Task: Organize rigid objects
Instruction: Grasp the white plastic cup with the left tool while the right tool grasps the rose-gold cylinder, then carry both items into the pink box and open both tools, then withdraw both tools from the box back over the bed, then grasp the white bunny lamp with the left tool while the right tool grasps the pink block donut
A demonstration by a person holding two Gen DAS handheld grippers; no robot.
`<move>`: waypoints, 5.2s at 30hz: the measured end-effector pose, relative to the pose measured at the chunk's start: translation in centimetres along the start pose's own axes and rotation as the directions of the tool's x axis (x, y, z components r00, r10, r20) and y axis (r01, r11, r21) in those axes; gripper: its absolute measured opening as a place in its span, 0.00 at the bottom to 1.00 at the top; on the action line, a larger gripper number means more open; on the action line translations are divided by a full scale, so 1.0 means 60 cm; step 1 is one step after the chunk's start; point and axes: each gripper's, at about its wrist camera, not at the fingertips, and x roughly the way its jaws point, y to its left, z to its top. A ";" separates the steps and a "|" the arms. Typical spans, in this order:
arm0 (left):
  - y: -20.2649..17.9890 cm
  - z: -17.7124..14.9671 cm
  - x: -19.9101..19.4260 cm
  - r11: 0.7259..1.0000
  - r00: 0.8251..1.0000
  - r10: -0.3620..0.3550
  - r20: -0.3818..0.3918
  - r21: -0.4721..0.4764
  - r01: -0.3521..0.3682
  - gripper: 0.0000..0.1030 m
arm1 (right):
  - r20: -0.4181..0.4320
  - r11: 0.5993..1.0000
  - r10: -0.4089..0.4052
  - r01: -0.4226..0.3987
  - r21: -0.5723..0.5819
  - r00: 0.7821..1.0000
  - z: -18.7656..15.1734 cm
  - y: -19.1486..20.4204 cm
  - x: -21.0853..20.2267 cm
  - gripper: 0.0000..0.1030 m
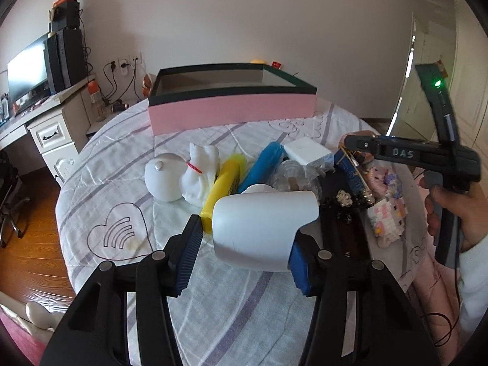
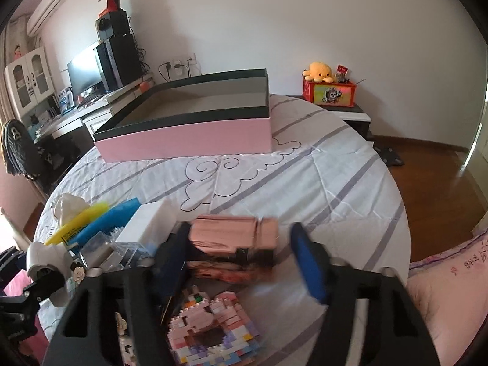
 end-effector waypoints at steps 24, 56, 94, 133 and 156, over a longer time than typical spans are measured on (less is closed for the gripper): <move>0.001 0.029 -0.011 1.000 0.999 -0.017 0.029 0.005 0.017 0.42 | 0.048 0.998 0.043 -0.040 -0.052 0.998 0.023 0.001 -0.017 0.54; 0.164 0.339 0.317 0.991 0.985 0.118 -0.126 -0.048 -0.125 0.42 | -0.112 0.972 0.103 -0.124 -0.200 0.988 0.280 0.158 0.243 0.54; 0.049 0.141 -0.169 0.952 0.901 0.306 0.306 -0.085 -0.295 1.00 | 0.380 0.989 0.095 -0.042 -0.143 0.920 0.102 0.138 -0.231 1.00; 0.010 0.038 -0.125 0.967 0.962 0.248 0.110 0.027 -0.253 1.00 | -0.009 0.979 -0.129 0.126 -0.160 0.992 -0.076 0.032 -0.075 1.00; 0.097 0.045 0.013 0.956 0.959 0.280 -0.052 -0.080 -0.284 1.00 | -0.016 0.996 -0.063 0.062 -0.070 0.998 -0.035 -0.012 0.008 0.51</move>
